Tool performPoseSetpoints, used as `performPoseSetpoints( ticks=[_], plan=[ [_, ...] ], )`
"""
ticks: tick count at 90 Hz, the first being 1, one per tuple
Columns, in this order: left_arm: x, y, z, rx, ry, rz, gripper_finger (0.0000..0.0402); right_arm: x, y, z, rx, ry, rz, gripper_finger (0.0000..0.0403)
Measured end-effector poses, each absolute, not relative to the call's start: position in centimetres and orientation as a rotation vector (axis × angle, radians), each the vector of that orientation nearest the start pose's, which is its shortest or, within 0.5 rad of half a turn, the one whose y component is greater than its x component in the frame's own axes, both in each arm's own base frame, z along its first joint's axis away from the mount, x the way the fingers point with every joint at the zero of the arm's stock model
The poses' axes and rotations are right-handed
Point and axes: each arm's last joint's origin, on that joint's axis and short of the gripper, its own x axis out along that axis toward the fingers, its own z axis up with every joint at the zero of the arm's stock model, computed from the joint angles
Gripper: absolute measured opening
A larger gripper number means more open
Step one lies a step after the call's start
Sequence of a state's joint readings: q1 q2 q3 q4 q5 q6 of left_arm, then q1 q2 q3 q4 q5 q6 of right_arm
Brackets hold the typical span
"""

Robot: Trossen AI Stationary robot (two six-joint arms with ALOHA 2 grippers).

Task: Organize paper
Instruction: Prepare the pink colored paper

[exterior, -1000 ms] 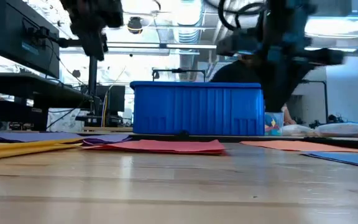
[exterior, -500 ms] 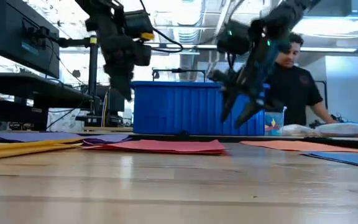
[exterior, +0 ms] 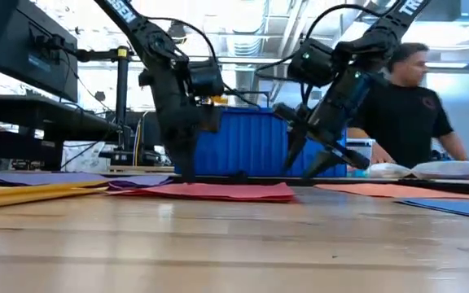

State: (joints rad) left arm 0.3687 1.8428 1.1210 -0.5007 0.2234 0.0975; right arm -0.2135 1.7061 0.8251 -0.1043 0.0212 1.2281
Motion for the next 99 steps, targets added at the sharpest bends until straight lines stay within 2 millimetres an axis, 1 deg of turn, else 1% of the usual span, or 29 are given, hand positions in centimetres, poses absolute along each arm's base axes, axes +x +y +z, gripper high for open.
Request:
performPoseSetpoints(
  ticks=[4, 11, 22, 43, 73, 82, 91, 99],
  plan=[
    [32.8, 12.0, 14.8, -0.272, 1.167, 0.067, 0.0000, 30.6, -6.4, 12.9, 1.209, 0.734, -0.793, 0.0150],
    [32.9, 12.0, 14.7, -0.273, 1.163, 0.069, 0.0000, 31.3, -6.2, 12.8, 1.217, 0.703, -0.741, 0.0150],
    [33.0, 11.9, 14.6, -0.271, 1.162, 0.064, 0.0000, 31.5, -5.8, 12.9, 1.218, 0.699, -0.719, 0.0150],
    [33.0, 11.8, 14.5, -0.276, 1.169, 0.063, 0.0000, 31.6, -5.9, 14.3, 1.217, 0.644, -0.677, 0.0150],
    [33.0, 11.8, 14.4, -0.276, 1.173, 0.064, 0.0000, 32.4, -5.9, 15.1, 1.220, 0.562, -0.582, 0.0149],
    [33.0, 11.8, 14.4, -0.275, 1.173, 0.064, 0.0000, 32.5, -6.0, 14.5, 1.228, 0.578, -0.598, 0.0149],
    [33.0, 11.8, 14.4, -0.276, 1.173, 0.065, 0.0000, 32.7, -6.0, 12.9, 1.265, 0.601, -0.635, 0.0148],
    [33.0, 11.8, 14.4, -0.277, 1.174, 0.066, 0.0000, 33.1, -6.0, 12.3, 1.261, 0.589, -0.624, 0.0136]
  ],
)
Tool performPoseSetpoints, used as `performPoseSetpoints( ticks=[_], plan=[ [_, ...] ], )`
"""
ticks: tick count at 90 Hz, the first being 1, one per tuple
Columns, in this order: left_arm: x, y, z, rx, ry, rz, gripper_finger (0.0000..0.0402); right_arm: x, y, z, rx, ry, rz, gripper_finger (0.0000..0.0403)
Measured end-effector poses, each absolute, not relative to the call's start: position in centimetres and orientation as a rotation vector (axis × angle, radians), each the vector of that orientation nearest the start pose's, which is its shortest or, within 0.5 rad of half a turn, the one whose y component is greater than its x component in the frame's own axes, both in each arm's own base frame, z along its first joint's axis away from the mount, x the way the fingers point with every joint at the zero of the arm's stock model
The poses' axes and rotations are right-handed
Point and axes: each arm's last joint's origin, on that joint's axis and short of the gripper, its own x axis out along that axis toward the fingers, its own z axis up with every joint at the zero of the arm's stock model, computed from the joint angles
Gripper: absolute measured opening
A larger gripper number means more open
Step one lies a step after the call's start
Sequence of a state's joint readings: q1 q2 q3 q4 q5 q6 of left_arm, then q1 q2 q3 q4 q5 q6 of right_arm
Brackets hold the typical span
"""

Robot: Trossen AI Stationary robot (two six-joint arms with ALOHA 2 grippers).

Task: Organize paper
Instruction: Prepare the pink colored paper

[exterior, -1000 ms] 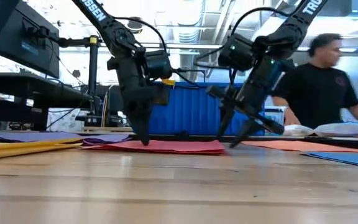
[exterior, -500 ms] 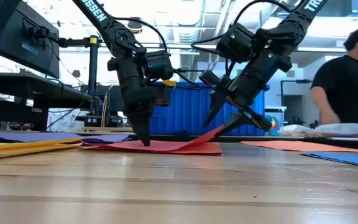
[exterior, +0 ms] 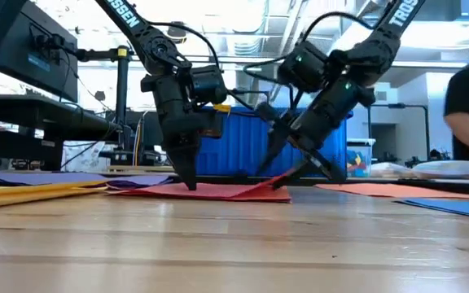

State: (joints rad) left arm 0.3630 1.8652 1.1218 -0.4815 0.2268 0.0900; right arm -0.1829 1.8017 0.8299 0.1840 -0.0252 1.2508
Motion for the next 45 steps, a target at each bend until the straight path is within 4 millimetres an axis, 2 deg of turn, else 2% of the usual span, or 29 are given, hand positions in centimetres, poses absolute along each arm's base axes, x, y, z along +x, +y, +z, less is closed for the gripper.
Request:
performPoseSetpoints(
  ticks=[6, 15, 18, 28, 45],
  plan=[
    [32.9, 11.8, 14.4, -0.282, 1.177, 0.068, 0.0000, 33.3, -6.1, 12.5, 1.256, 0.572, -0.608, 0.0107],
    [32.6, 11.7, 14.8, -0.280, 1.200, 0.066, 0.0000, 33.1, -6.0, 13.0, 1.190, 0.591, -0.584, 0.0030],
    [32.4, 11.6, 15.1, -0.272, 1.214, 0.062, 0.0000, 32.9, -6.0, 13.5, 1.161, 0.594, -0.571, 0.0016],
    [32.2, 11.8, 17.6, -0.212, 1.195, 0.045, 0.0000, 31.7, -6.3, 15.8, 1.093, 0.601, -0.569, 0.0005],
    [31.2, 12.5, 21.9, -0.156, 1.149, 0.127, 0.0000, 28.0, -8.2, 20.0, 0.950, 0.565, -0.725, 0.0000]
  ],
)
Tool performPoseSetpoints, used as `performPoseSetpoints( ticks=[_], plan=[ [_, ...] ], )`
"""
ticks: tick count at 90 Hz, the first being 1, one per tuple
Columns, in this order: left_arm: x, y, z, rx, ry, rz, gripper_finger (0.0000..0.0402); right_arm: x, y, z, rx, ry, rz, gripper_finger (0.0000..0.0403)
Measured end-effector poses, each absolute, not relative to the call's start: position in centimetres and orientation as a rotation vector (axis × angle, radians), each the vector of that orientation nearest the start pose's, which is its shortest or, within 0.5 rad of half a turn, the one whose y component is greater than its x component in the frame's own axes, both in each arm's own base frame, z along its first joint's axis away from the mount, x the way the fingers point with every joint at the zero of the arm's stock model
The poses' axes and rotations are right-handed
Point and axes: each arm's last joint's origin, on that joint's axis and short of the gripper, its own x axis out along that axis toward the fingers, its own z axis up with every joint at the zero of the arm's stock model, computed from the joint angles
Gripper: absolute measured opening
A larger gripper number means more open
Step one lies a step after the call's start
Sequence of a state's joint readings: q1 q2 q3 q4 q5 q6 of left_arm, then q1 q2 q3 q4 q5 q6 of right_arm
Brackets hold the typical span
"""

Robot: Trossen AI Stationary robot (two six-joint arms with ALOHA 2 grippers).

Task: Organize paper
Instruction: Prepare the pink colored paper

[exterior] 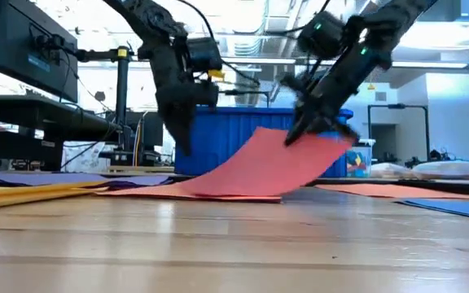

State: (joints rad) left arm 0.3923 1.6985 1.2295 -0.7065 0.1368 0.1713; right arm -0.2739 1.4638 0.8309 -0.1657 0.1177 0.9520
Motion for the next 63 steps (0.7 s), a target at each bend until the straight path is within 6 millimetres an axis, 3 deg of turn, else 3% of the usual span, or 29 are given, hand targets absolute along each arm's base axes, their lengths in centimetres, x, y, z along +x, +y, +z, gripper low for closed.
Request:
performPoseSetpoints(
  ticks=[12, 32, 63],
  plan=[
    [30.9, 12.7, 22.6, -0.205, 1.094, 0.177, 0.0000, 26.3, -10.3, 21.9, 0.921, 0.480, -0.809, 0.0000],
    [30.8, 11.6, 18.6, -0.325, 1.074, 0.232, 0.0000, 25.7, -13.2, 22.5, 0.953, 0.337, -0.868, 0.0000],
    [31.2, 7.1, 13.9, -0.432, 1.101, 0.218, 0.0000, 27.4, -13.5, 20.9, 1.019, 0.286, -0.860, 0.0000]
  ],
)
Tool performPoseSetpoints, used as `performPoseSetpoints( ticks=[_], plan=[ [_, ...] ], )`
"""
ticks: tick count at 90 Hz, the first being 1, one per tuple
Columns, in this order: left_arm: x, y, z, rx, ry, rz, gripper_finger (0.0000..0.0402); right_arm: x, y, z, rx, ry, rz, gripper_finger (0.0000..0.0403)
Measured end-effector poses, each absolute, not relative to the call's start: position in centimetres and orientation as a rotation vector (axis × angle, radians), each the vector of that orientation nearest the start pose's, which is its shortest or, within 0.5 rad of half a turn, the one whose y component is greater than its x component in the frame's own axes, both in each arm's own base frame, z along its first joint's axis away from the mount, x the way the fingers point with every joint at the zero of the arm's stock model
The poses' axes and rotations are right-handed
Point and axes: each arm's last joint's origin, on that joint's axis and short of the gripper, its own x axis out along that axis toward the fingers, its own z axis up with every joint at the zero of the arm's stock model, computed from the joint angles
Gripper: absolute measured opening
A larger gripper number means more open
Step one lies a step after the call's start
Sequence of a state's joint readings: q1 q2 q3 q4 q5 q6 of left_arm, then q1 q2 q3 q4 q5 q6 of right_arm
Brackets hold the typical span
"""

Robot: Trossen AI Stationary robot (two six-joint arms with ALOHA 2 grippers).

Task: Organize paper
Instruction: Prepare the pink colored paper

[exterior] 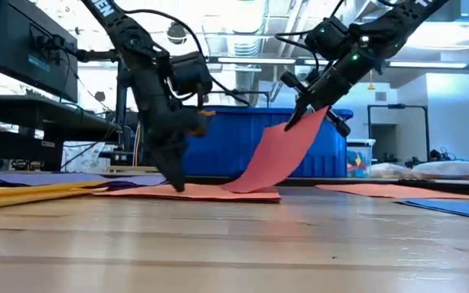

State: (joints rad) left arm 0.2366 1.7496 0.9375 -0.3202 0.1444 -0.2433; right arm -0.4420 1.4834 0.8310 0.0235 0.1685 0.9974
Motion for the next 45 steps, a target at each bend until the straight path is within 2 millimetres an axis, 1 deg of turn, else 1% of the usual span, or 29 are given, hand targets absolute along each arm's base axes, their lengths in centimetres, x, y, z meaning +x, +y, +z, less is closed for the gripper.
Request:
performPoseSetpoints(
  ticks=[13, 27, 45],
  plan=[
    [31.6, 4.9, 13.8, -0.415, 1.106, 0.178, 0.0000, 27.7, -13.3, 20.5, 1.016, 0.307, -0.858, 0.0000],
    [31.8, 2.6, 13.8, -0.414, 1.127, 0.114, 0.0000, 27.7, -13.5, 20.7, 1.012, 0.273, -0.865, 0.0000],
    [32.1, 0.5, 13.9, -0.406, 1.116, 0.051, 0.0000, 27.9, -13.1, 20.7, 1.051, 0.255, -0.865, 0.0000]
  ],
)
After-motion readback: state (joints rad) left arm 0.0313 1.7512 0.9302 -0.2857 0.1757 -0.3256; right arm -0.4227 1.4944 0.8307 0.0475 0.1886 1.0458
